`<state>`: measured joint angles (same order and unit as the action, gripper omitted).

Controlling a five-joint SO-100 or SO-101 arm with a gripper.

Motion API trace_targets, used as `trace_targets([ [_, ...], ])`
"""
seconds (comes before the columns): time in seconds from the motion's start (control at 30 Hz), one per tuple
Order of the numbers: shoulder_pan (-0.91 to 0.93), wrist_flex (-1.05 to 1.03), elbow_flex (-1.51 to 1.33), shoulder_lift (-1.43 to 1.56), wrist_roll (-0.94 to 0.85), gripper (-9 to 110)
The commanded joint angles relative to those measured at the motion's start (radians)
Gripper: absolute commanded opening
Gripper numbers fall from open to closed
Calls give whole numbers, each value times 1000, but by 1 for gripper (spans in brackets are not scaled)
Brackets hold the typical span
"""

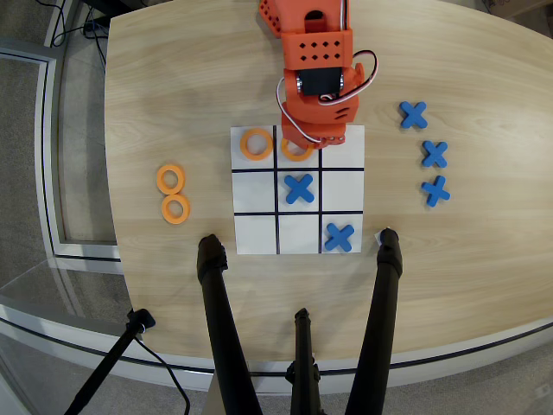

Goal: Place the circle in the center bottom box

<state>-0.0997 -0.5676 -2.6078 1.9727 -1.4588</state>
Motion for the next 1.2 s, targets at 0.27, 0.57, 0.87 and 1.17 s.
trace_targets([
  [0.27, 3, 9, -15, -9, -26, 0],
  [0.57, 12, 5, -15, 9, -37, 9],
  [0.87, 38, -57, 71, 75, -35, 11],
  [1.17, 38, -364, 184, 407, -15, 11],
])
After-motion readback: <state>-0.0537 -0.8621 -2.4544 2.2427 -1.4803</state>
